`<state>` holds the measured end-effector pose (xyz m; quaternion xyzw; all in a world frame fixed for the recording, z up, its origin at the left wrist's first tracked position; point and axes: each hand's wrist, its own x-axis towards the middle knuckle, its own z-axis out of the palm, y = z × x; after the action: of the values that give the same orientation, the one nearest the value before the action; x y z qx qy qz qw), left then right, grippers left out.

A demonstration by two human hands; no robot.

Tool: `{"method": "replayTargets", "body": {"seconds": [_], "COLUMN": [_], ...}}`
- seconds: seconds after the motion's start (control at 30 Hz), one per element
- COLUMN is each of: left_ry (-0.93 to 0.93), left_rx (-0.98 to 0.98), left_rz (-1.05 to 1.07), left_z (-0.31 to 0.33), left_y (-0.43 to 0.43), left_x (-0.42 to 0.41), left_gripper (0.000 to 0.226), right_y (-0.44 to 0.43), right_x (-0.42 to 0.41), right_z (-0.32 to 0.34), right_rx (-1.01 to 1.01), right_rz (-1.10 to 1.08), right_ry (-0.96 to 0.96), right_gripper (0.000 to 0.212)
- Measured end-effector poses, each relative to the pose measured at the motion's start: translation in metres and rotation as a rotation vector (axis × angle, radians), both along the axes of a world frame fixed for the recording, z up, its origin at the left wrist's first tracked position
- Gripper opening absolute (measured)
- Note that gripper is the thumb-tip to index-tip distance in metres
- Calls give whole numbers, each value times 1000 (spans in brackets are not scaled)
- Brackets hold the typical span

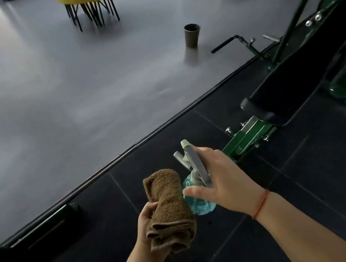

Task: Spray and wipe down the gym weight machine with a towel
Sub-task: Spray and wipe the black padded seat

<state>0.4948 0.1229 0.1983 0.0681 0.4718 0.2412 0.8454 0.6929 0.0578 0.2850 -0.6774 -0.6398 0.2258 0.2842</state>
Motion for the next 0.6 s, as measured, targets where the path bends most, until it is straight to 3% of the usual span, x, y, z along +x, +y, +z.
{"method": "replayTargets", "body": {"seconds": [0.1,0.17,0.27,0.37,0.53,0.6], "left_ry": [-24,30,106,27,-2,-9], "left_rx": [22,50,58,63,103,105], "left_rz": [-143,-213,-291,-383,-594,-660], "left_z": [10,17,17,21,23,20], "left_y": [0,3,6,10,44,59], "left_x": [46,78,125,155,210,227], "left_gripper": [65,37,11,54,42,48], "right_y": [-21,-29,-33,-32,-11,-5], "right_x": [23,35,59,83,129,143], "right_z": [-5,-13,-19,-16,-16,-17], "right_rx": [68,143,255,252,204,241], "right_rz": [-219,-406,-654,-772,-1013,-1052], "right_ry": [331,478,484,515,733,765], "right_gripper": [76,73,52,48,39,32]}}
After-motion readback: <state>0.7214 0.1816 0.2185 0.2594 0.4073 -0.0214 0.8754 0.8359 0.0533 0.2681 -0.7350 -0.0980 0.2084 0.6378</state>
